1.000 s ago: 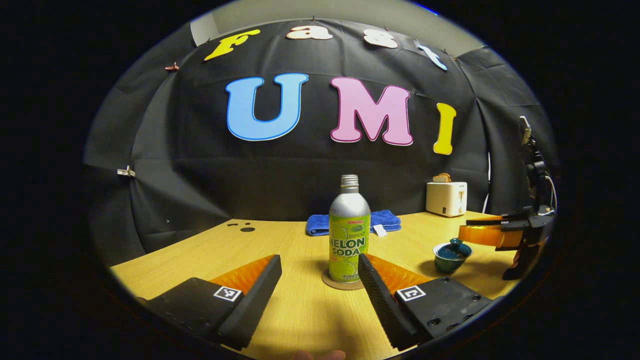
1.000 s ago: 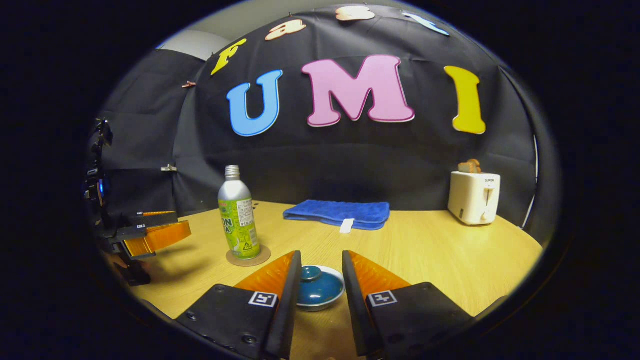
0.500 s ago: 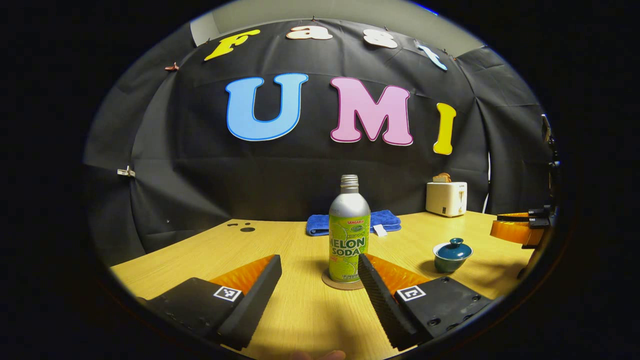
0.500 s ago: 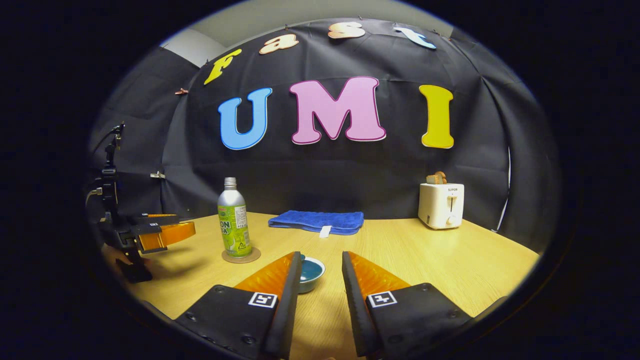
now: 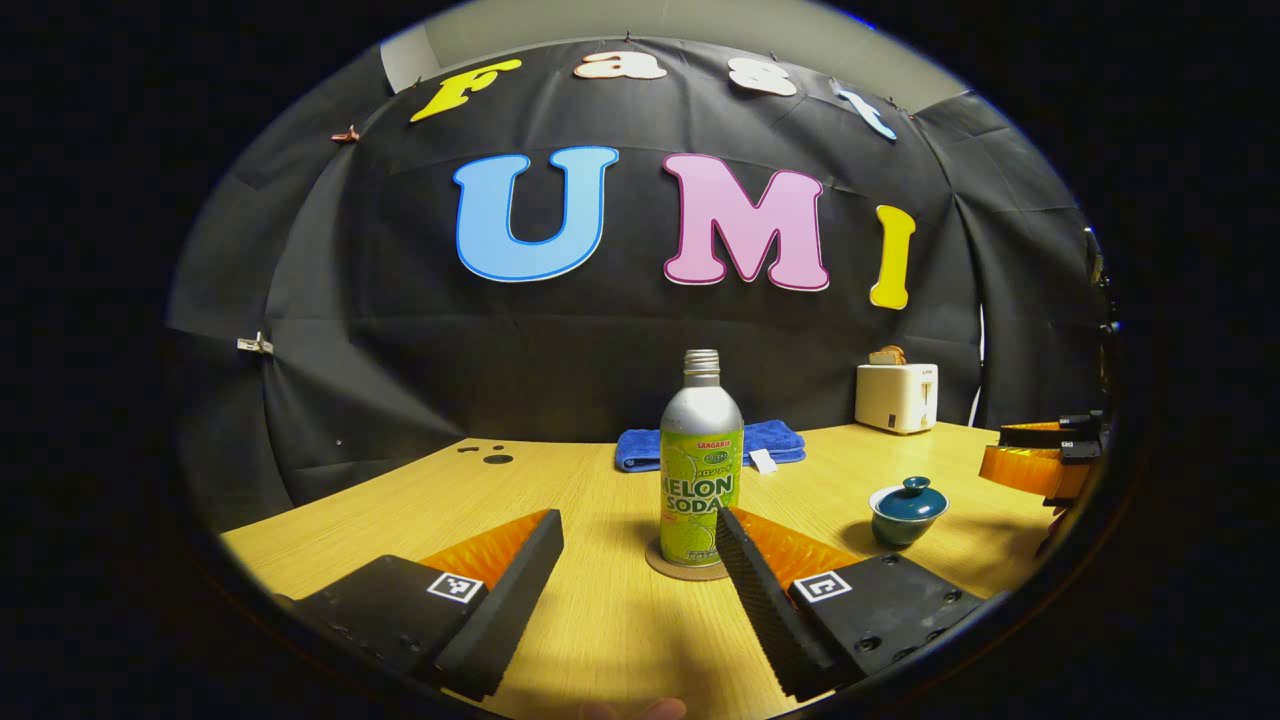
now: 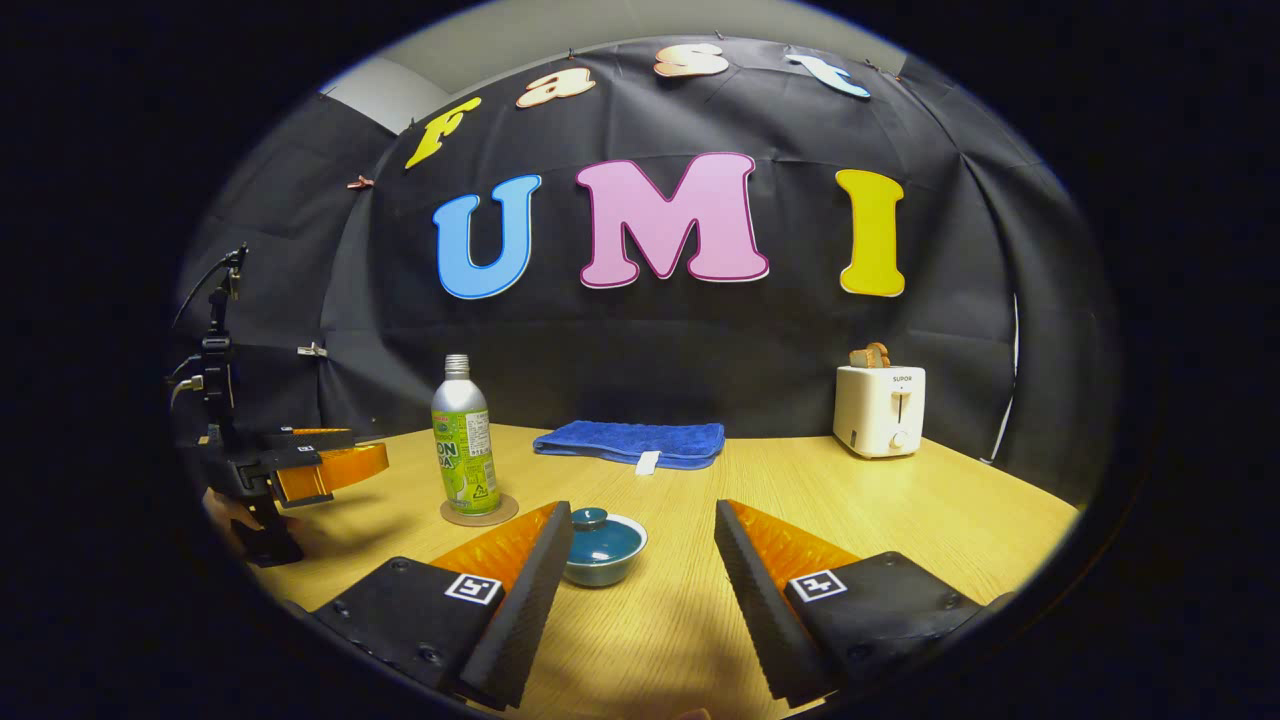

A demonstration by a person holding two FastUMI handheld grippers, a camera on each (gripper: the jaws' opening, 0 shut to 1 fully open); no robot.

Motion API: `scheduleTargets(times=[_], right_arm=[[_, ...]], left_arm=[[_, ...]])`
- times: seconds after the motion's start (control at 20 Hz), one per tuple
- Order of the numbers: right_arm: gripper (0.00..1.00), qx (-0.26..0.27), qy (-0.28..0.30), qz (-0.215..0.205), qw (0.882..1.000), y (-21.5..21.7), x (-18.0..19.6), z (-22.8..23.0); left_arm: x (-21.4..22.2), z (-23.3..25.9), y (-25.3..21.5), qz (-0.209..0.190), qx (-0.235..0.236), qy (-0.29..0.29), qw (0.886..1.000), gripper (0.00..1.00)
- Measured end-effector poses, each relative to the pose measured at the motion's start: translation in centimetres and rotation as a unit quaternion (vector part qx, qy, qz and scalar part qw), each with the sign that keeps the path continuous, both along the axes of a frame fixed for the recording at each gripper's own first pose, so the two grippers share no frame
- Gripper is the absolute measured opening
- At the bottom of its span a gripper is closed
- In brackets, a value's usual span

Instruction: Open the teacup lid with one hand, grasp the water bottle and pour water into the teacup with the other hand; after pouring, place the water bottle on the coaster and then close the teacup lid.

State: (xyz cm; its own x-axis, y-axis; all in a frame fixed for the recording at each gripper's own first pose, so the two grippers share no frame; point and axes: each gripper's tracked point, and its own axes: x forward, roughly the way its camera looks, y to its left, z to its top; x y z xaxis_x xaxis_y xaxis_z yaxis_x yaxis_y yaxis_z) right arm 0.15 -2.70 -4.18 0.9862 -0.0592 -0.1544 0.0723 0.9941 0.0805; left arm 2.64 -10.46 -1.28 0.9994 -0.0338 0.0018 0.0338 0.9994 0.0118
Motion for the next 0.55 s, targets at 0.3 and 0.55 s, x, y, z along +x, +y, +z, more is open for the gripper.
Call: scheduleTargets(times=[0.3,0.55], right_arm=[[0.95,-0.001,0.001,-0.005,1.000,-0.20,0.09,0.06],[0.96,-0.001,0.001,-0.005,1.000,-0.18,0.03,0.06]], left_arm=[[0.01,0.02,-0.02,0.000,0.000,0.000,1.000,0.97],[-0.04,-0.08,0.00,0.000,0.000,0.000,1.000,0.97]])
